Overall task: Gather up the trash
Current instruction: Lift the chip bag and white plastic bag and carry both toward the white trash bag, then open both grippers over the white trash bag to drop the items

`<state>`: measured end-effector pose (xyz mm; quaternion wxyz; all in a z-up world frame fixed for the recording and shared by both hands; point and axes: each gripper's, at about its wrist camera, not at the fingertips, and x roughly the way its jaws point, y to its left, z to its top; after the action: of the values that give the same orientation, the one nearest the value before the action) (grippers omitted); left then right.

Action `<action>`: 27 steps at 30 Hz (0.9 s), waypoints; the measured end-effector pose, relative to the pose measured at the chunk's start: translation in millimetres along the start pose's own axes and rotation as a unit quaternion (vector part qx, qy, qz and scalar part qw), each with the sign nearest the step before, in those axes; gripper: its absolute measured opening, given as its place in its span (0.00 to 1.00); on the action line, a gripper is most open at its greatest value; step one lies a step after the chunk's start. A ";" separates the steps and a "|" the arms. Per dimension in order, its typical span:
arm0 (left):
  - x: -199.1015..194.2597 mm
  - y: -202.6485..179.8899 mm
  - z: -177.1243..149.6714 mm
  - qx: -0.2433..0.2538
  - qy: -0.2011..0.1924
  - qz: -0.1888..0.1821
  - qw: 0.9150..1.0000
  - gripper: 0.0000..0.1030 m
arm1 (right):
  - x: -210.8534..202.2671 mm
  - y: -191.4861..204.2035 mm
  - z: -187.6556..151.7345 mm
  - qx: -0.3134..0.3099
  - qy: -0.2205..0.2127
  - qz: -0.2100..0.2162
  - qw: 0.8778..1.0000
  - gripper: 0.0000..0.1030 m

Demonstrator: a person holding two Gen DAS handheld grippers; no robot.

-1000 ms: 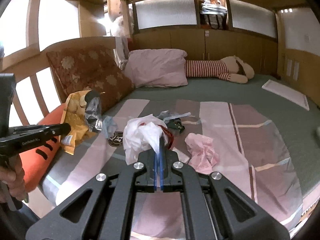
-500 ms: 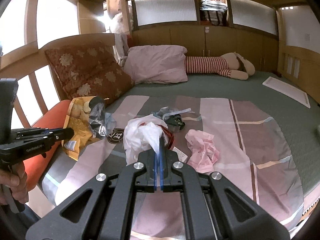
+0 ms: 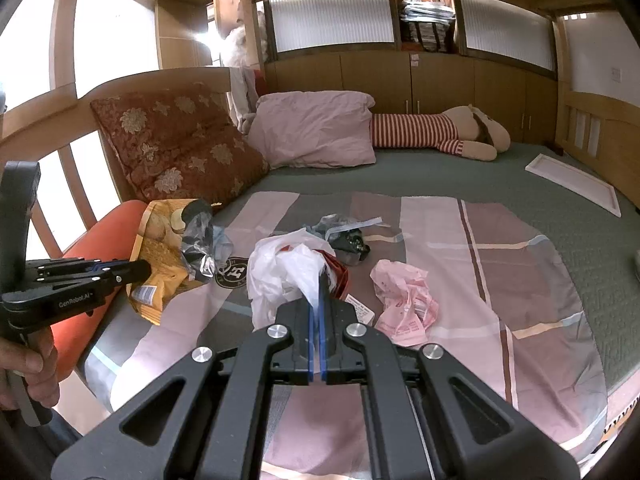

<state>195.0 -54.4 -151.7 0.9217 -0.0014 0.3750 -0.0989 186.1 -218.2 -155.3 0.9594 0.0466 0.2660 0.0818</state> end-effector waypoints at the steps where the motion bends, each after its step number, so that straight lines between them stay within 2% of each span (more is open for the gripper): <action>1: -0.6 -0.5 -0.1 0.000 0.000 0.000 1.000 0.13 | -0.7 0.0 0.4 -0.001 -0.001 -0.001 1.000 0.03; 11: 1.0 -2.2 -1.3 -0.003 0.003 -0.003 1.000 0.13 | -0.4 -1.4 0.4 0.001 0.000 0.001 1.000 0.03; 16: 0.7 -14.5 -0.7 0.004 0.003 -0.027 1.000 0.13 | -16.2 -6.0 0.8 0.009 -0.015 -0.008 1.000 0.03; 19: -3.5 -35.4 0.9 0.017 -0.002 -0.060 0.998 0.13 | -53.7 -16.8 -4.8 0.029 -0.040 -0.018 0.999 0.03; 23: -12.4 -82.0 -2.1 0.056 -0.007 -0.112 0.992 0.13 | -117.4 -48.4 -28.9 0.057 -0.057 -0.061 0.995 0.03; 27: -21.6 -152.3 -15.2 0.117 0.003 -0.178 0.977 0.13 | -190.5 -96.2 -69.0 0.088 -0.047 -0.137 0.986 0.03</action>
<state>141.9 -198.7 -136.1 0.8819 0.0398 0.3576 -0.3045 2.1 -344.2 -131.3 0.9651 0.0974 0.2310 -0.0764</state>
